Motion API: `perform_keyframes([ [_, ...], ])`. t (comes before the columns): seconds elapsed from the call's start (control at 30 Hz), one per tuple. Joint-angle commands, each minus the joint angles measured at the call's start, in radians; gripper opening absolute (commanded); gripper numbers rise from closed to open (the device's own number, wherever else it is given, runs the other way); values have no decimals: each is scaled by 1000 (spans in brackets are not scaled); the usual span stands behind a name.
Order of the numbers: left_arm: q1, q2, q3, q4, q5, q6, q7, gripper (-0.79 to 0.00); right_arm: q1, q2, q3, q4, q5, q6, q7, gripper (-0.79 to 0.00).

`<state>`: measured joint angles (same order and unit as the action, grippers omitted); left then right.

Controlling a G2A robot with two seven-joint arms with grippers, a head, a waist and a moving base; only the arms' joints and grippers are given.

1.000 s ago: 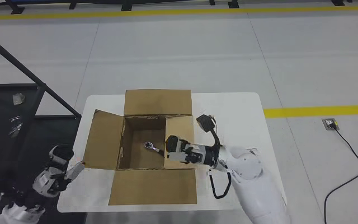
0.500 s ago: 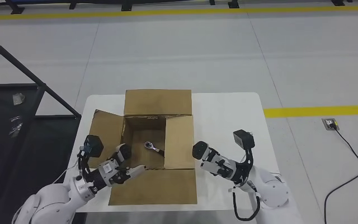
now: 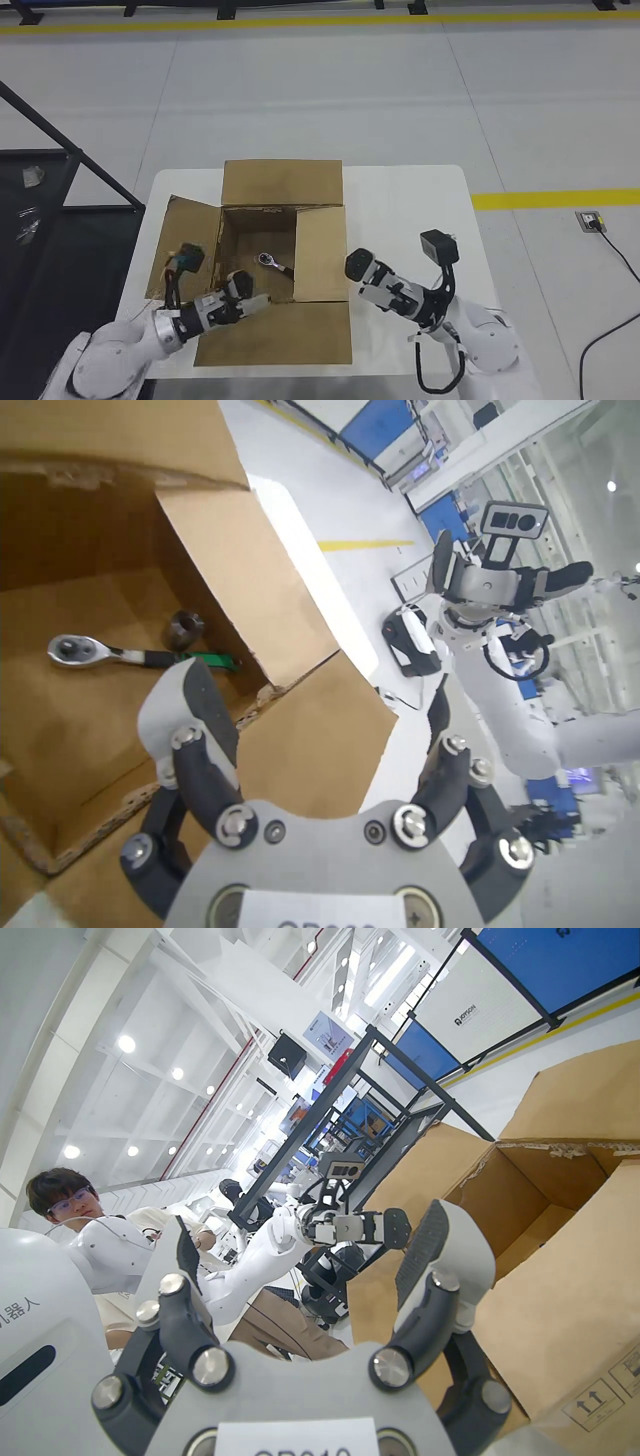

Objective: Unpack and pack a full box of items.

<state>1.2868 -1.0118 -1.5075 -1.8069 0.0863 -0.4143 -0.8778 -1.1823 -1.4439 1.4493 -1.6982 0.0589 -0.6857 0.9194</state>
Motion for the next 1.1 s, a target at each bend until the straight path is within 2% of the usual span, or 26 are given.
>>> perform_keyframes([
  [0.0,-81,-7,80,65,-20,47,-57,0,-25,7,22,-21,3,-7,-9,0],
  [0.03,-119,-9,106,101,0,68,-66,0,-40,10,35,-32,7,-11,-17,0],
  [0.2,-277,-38,260,277,-107,143,-119,0,-129,28,104,-77,41,-37,-34,0],
  [0.27,-330,-47,296,343,-128,141,-117,0,-158,35,126,-84,54,-46,-37,0],
  [0.43,-405,-71,376,448,-192,96,-110,0,-208,48,154,-95,77,-66,-46,0],
  [0.6,-440,-87,418,509,-234,45,-96,0,-227,59,159,-112,81,-70,-57,0],
  [0.73,-436,-90,410,513,-295,-7,-86,0,-228,66,153,-118,77,-66,-68,0],
  [1.07,-376,-71,325,407,-335,-26,-71,0,-210,82,125,-109,65,-58,-92,0],
])
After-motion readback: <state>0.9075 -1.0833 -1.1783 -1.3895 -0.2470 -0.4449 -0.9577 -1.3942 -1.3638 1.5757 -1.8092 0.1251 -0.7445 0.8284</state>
